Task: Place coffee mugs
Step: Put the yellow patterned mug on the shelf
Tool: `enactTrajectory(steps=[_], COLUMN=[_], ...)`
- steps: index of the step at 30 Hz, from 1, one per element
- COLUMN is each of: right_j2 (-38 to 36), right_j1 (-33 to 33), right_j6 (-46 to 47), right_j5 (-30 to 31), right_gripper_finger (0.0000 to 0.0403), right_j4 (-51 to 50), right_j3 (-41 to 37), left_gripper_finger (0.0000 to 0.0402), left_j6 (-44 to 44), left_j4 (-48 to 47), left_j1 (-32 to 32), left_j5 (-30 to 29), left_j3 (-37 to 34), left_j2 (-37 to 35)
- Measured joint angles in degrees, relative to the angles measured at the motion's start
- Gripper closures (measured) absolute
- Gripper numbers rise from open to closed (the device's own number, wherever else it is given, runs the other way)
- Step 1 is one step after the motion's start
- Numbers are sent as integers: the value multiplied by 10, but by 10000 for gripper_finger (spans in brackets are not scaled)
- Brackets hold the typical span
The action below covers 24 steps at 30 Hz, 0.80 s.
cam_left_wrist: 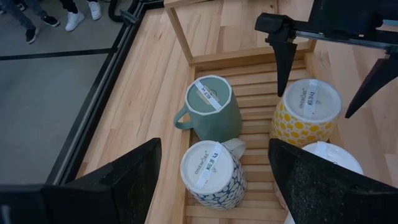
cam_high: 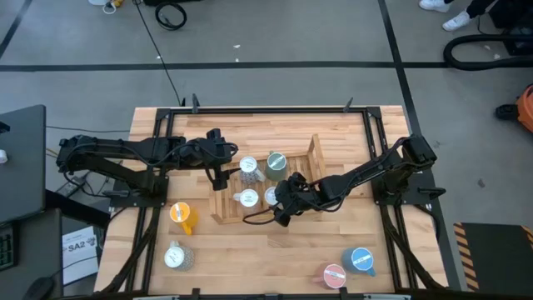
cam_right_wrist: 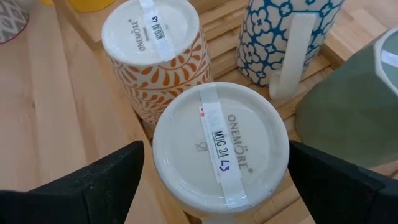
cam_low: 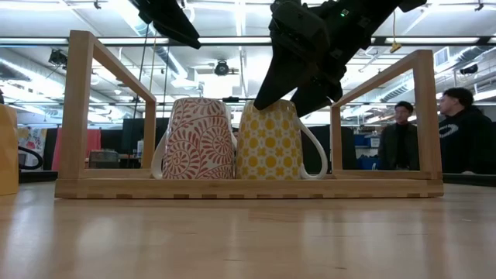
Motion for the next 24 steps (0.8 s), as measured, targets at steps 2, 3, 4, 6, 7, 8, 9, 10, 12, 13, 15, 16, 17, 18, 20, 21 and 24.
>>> enactTrajectory(steps=[2,3,4,6,7,8,9,10,12,13,15,16,17,18,20,21,24], right_j2=[0,0,0,0,0,0,0,0,0,0,0,0,0,0,0,0,0], right_j1=[0,0,0,0,0,0,0,0,0,0,0,0,0,0,0,-2,-4], right_j6=[0,0,0,0,0,0,0,0,0,0,0,0,0,2,8,13,17], right_j5=[0,-1,-1,-1,-1,-1,-1,-1,-1,-1,-2,-2,-2,-1,-1,-1,-1], right_gripper_finger=[11,11,11,11,11,11,11,11,11,11,11,11,11,11,11,11,11], right_j4=[0,0,0,0,0,1,2,2,3,3,3,3,3,3,3,3,4], right_j3=[0,0,0,0,0,0,0,0,0,0,0,0,0,0,0,0,0], left_gripper_finger=[99,99,99,99,99,99,99,99,99,99,99,99,99,99,99,99,99], left_j6=[0,0,0,0,0,0,0,0,0,0,0,0,0,0,0,0,0], left_j4=[0,0,0,0,0,0,0,0,0,0,0,0,0,0,0,0,0], left_j1=[0,0,0,0,0,0,0,0,0,0,0,0,0,0,0,0,0], left_j5=[0,0,0,0,0,0,0,0,0,0,0,0,0,0,0,0,0], left_j3=[0,0,0,0,0,0,0,0,0,0,0,0,0,0,0,0,0], left_j2=[0,0,0,0,0,0,0,0,0,0,0,0,0,0,0,0,0])
